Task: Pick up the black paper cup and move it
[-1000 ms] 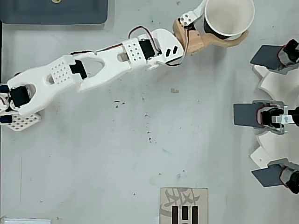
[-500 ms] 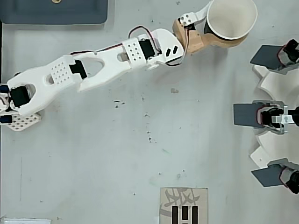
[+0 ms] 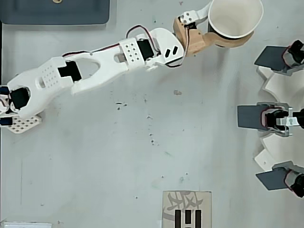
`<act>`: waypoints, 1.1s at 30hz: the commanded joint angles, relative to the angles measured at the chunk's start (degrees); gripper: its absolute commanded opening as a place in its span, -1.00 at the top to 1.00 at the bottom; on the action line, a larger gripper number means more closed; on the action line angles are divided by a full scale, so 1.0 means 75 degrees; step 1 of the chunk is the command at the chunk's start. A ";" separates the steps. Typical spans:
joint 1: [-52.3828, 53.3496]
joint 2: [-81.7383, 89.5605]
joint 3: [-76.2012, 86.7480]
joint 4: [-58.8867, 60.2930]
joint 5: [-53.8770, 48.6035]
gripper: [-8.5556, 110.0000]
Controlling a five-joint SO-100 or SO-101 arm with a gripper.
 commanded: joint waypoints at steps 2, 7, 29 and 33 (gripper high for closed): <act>0.0141 0.1395 0.0785 -0.0586 -0.0129 0.76; 0.0258 0.2355 0.2332 -0.1207 -0.0281 0.74; 0.0574 0.5531 0.7500 -0.3129 -0.0645 0.71; 0.0750 0.6070 0.8367 -0.3434 -0.0691 0.71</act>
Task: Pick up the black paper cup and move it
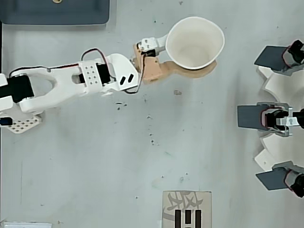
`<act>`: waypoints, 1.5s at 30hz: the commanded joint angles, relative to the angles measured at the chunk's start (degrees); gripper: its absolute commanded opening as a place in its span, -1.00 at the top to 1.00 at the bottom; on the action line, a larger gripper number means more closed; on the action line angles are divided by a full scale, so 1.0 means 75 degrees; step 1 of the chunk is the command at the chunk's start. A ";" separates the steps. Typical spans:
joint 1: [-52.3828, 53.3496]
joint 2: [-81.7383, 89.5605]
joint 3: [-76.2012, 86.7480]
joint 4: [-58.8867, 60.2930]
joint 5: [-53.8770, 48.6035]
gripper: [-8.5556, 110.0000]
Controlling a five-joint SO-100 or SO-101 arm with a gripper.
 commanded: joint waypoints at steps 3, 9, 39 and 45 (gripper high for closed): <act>0.0234 0.1172 0.0937 -0.0445 -0.0047 0.71; 0.0422 0.1887 0.2051 -0.0844 -0.0070 0.71; 0.2438 0.3316 0.4441 -0.1430 -0.0105 0.68; 0.2719 0.2977 0.4066 -0.1465 -0.0117 0.68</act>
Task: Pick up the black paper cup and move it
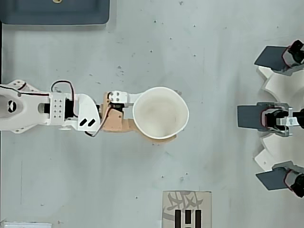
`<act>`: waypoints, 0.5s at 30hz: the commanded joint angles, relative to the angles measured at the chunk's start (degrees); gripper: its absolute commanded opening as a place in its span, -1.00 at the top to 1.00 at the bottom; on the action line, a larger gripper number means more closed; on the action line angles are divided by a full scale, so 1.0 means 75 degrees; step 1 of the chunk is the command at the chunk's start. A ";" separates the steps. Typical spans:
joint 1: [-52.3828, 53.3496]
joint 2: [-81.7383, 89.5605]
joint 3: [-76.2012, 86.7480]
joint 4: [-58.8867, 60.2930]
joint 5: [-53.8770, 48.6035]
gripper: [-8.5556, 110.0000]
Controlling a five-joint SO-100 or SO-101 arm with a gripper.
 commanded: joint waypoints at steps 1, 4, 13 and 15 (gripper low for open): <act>0.0082 -0.0047 -0.0563 -0.0164 -0.0047 0.68; 0.0082 -0.0352 -0.0902 -0.0152 -0.0047 0.68; 0.0082 -0.1512 -0.2789 0.0445 -0.0047 0.68; 0.0082 -0.1687 -0.3164 0.0645 -0.0047 0.67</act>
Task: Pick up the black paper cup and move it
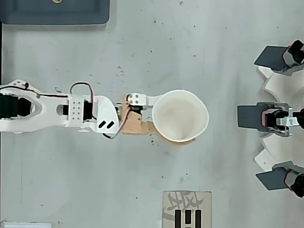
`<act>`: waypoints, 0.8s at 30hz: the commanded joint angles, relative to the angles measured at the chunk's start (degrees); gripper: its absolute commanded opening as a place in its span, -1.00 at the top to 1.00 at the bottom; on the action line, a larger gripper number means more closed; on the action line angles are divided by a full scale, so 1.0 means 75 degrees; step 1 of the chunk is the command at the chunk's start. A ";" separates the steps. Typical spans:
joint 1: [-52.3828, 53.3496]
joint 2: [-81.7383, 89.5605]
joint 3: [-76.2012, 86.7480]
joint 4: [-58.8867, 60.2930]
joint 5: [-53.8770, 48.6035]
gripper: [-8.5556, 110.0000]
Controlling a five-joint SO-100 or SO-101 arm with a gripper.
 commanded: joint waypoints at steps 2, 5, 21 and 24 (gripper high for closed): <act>0.0059 -0.0164 -0.1043 0.0211 -0.0047 0.67; 0.0059 -0.0457 -0.1406 0.0246 -0.0047 0.67; 0.0047 -0.1500 -0.3293 0.1207 0.0012 0.67; 0.0047 -0.1641 -0.3563 0.1312 0.0012 0.67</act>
